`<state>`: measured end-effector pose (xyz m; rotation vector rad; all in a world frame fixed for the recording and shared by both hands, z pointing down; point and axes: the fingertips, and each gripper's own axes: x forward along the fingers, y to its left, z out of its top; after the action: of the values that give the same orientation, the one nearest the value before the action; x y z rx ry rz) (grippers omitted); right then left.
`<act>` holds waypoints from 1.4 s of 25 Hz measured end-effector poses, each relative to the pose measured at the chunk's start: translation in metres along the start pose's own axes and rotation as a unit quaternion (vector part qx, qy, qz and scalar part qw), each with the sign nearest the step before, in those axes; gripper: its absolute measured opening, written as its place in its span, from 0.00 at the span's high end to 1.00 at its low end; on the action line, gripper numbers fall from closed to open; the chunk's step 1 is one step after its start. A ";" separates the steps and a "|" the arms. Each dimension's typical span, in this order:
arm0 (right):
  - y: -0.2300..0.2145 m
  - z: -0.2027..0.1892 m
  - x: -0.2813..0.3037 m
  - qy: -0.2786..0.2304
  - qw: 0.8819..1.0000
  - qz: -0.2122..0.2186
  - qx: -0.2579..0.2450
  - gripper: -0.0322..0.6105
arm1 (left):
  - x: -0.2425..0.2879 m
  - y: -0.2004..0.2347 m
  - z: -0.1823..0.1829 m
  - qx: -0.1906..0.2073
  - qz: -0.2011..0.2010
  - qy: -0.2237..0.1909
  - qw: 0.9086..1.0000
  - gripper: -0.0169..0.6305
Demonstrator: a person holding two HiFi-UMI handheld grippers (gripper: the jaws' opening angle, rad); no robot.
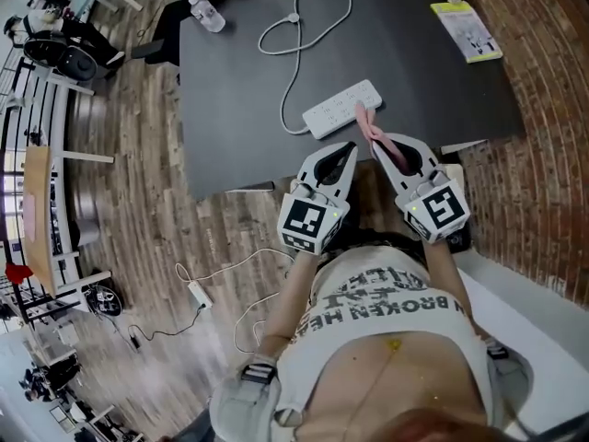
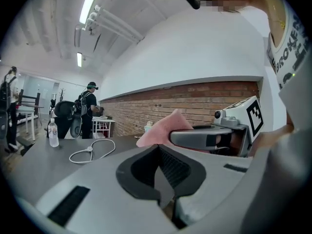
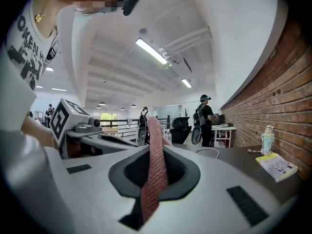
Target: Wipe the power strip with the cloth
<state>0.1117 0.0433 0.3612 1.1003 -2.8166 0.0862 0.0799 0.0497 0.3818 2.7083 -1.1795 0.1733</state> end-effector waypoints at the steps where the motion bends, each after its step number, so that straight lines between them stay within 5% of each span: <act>1: -0.003 0.001 0.015 0.002 1.000 0.000 0.000 0.92 | 0.005 0.013 0.002 0.000 -0.005 0.003 1.000 0.96; 8: -0.014 -0.001 0.082 0.014 1.000 0.010 0.001 0.92 | 0.022 0.070 0.012 -0.001 -0.010 -0.002 1.000 0.96; 23: -0.012 -0.001 0.137 0.031 0.996 0.085 -0.013 0.92 | 0.024 0.109 0.015 -0.012 0.045 -0.011 0.999 0.96; 35: -0.019 -0.036 0.168 0.083 0.990 0.116 -0.019 0.92 | 0.026 0.140 -0.032 -0.038 0.075 0.034 0.996 0.96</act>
<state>0.0047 -0.0801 0.4190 0.7184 -2.7691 0.1374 -0.0065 -0.0554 0.4343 2.5277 -1.3416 0.2328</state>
